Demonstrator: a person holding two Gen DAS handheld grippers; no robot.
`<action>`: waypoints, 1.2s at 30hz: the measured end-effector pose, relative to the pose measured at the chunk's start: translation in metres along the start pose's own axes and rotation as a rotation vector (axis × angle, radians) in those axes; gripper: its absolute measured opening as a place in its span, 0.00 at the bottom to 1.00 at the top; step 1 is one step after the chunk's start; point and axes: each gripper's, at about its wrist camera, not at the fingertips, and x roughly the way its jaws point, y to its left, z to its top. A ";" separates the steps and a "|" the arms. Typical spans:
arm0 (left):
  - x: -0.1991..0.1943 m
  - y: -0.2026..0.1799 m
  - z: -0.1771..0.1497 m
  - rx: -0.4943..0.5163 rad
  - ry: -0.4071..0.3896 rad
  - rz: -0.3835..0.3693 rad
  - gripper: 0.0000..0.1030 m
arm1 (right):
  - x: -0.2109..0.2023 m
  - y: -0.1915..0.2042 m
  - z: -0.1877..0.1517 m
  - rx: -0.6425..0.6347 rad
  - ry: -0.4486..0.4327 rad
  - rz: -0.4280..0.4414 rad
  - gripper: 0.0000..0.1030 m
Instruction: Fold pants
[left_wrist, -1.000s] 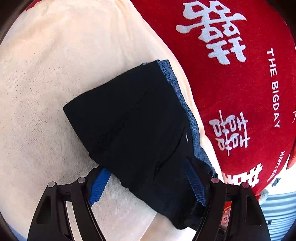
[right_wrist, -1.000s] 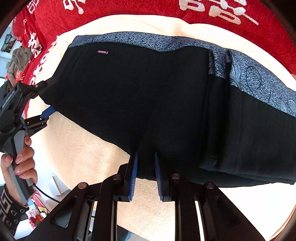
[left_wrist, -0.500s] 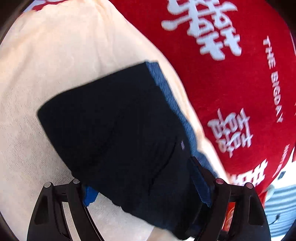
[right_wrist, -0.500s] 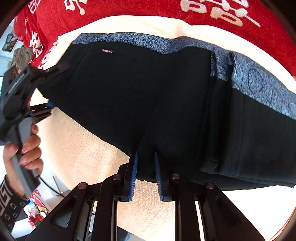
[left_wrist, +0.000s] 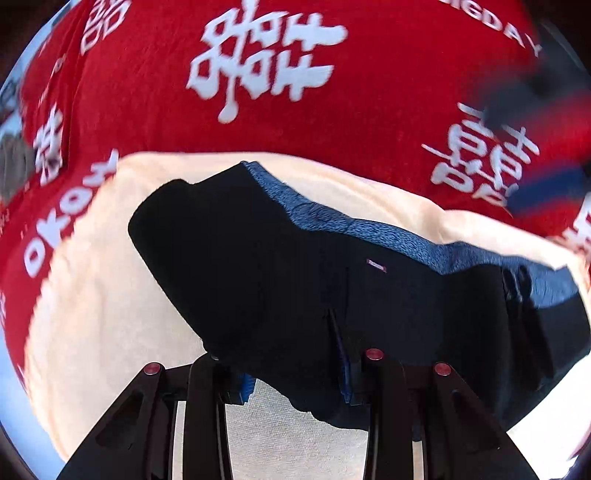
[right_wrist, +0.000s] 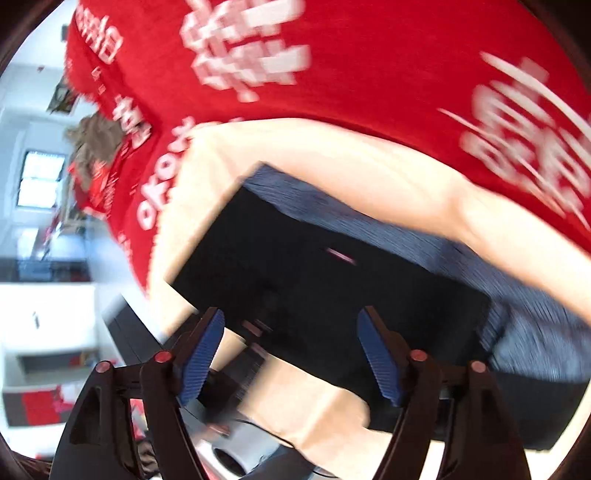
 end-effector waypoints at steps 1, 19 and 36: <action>-0.001 -0.002 0.000 0.019 -0.007 0.006 0.35 | 0.008 0.012 0.009 -0.022 0.037 0.004 0.77; -0.020 -0.022 0.005 0.120 -0.023 0.027 0.35 | 0.094 0.056 0.054 -0.187 0.327 -0.190 0.19; -0.128 -0.217 0.036 0.428 -0.090 -0.202 0.35 | -0.141 -0.134 -0.101 0.123 -0.255 0.274 0.19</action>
